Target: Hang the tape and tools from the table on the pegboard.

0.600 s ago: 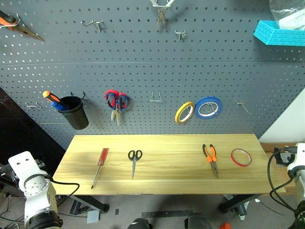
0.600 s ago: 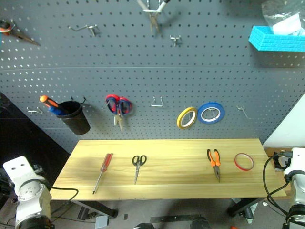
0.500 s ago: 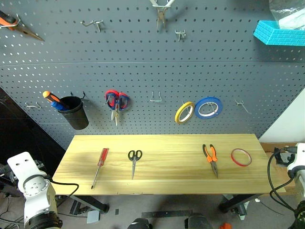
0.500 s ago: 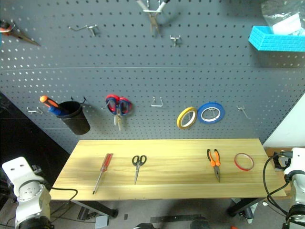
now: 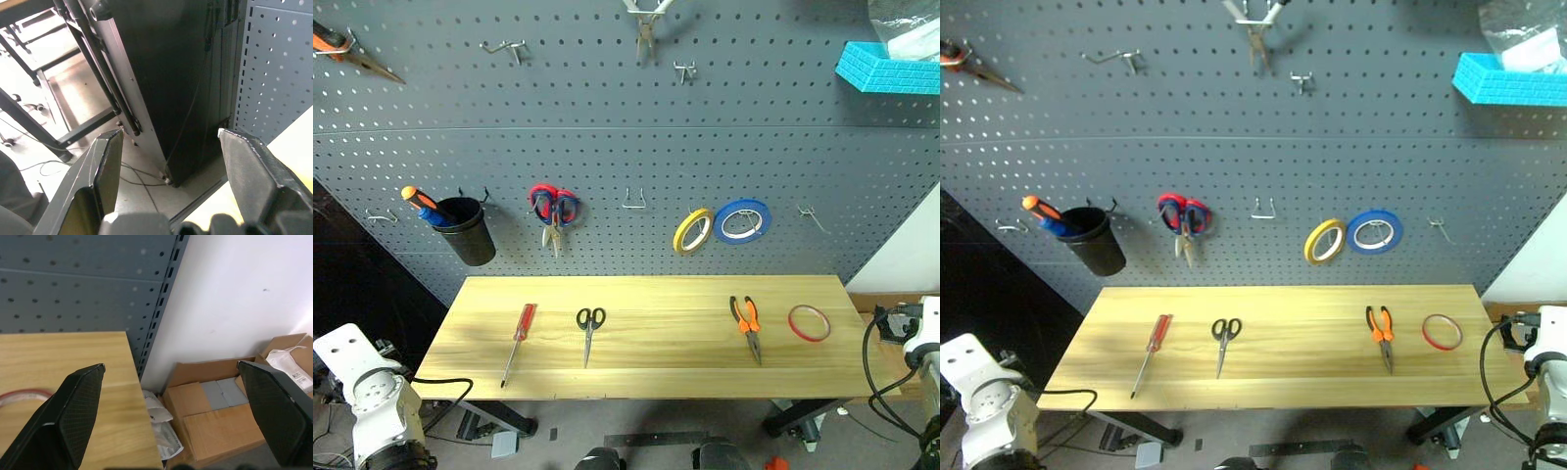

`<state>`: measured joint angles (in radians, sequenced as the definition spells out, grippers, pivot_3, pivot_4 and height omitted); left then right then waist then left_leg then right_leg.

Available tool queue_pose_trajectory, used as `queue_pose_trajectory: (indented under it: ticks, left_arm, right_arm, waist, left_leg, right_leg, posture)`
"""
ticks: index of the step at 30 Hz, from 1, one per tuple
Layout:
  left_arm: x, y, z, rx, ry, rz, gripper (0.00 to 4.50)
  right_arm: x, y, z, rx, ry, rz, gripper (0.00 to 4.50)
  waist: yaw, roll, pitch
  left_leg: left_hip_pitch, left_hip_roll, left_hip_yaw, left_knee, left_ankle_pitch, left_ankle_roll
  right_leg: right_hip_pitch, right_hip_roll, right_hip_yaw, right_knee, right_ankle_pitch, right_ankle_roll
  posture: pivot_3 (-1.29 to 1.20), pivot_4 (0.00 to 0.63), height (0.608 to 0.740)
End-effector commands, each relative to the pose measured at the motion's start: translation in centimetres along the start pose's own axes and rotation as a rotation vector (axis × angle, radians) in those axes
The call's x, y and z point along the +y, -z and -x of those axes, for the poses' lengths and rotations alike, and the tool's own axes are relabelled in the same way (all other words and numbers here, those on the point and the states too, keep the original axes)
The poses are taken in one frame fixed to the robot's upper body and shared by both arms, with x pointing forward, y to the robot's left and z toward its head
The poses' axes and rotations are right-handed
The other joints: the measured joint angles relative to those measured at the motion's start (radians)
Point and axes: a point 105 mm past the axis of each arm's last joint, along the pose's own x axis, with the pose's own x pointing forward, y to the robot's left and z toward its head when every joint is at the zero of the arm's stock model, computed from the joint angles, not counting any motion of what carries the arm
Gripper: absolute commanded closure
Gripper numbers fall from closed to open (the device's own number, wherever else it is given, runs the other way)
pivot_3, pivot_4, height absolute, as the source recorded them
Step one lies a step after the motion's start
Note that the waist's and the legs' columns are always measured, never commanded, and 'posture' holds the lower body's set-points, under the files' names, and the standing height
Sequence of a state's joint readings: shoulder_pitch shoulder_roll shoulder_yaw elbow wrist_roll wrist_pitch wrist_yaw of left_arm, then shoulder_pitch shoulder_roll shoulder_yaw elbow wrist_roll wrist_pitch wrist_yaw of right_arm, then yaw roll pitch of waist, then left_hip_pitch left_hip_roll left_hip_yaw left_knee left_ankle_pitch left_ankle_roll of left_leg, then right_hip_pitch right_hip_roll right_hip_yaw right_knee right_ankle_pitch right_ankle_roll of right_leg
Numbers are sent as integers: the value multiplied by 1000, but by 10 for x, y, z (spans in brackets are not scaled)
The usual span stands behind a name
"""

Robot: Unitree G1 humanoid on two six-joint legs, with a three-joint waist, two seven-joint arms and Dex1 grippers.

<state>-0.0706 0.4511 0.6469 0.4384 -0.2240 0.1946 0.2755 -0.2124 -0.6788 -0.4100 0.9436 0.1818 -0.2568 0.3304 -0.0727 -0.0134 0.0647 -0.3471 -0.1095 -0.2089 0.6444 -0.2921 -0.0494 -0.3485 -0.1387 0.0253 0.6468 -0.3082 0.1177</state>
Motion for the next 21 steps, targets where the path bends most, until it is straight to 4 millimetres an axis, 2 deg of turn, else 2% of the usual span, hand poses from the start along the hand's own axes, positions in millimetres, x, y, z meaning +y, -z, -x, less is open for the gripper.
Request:
queue_pose_trajectory:
  ticks: [1, 4, 5, 6, 9, 11, 13, 15, 19, 21]
  left_arm:
    - [10, -26, 0, -110, -25, -37, 1204]
    - [2, -36, 4, -150, 21, 20, 1204]
    - [-6, -42, 7, -175, 64, 23, 1204]
    - [-18, -49, 11, -202, 129, 15, 1204]
    - [-60, -72, 32, -340, 336, -168, 1204]
    - [-86, -76, 48, -363, 487, -205, 1204]
    - [-120, -79, 74, -378, 715, -205, 1204]
    - [-146, -86, 100, -412, 900, -221, 1204]
    - [-183, -91, 139, -436, 1187, -322, 1204]
    - [-196, -92, 159, -441, 1326, -364, 1204]
  right_arm:
    - [-3, -22, 0, -75, -26, 34, 0]
    - [6, -27, 1, -89, -80, 78, 0]
    - [10, -29, 2, -94, -105, 88, 0]
    - [15, -32, 4, -101, -130, 89, 0]
    - [29, -39, 9, -107, -215, 96, 0]
    - [36, -44, 14, -103, -258, 101, 0]
    - [50, -49, 22, -89, -338, 149, 0]
    - [63, -54, 30, -69, -397, 175, 0]
    - [81, -57, 41, 7, -464, 134, 0]
    - [88, -58, 46, 40, -486, 140, 0]
  waist:
    - [1, 1, 1]
    - [12, -1, 7]
    - [17, -1, 10]
    - [20, -2, 12]
    - [33, 0, 17]
    - [45, 2, 29]
    - [48, 4, 38]
    - [48, 7, 51]
    - [39, 9, 71]
    - [34, 10, 83]
  left_leg:
    - [0, 0, 1, 0, 0, 0]
    - [0, 0, 3, 0, -2, 4]
    - [0, 1, 3, 0, -2, 4]
    - [0, 1, 4, 0, -2, 4]
    - [0, 1, 7, 0, -2, 4]
    - [-1, 2, 12, 0, -3, 4]
    - [-1, 2, 15, -1, -3, 5]
    - [-3, 3, 17, 0, -4, 7]
    - [-14, 5, 18, 1, -3, 5]
    - [-18, 15, 21, 1, -2, 4]
  right_leg:
    - [0, 0, 1, 0, 0, 0]
    - [0, 1, 4, 0, 0, 0]
    - [-1, 2, 5, 0, 0, 0]
    - [-2, 2, 6, 0, 0, 0]
    - [-2, 2, 8, 0, 0, 1]
    - [-2, 3, 11, 0, 1, 1]
    - [-2, 3, 13, -1, 1, 1]
    - [-4, 3, 13, -1, 1, 1]
    - [-14, 4, 15, 1, 3, 0]
    - [-20, 8, 16, 1, 6, -3]
  posture:
    - [-6, 79, 740]
    - [-5, 92, 740]
    - [-5, 98, 740]
    - [-7, 105, 740]
    - [-20, 120, 740]
    - [-34, 131, 740]
    - [-61, 153, 740]
    - [-77, 168, 740]
    - [-102, 194, 740]
    - [-112, 203, 740]
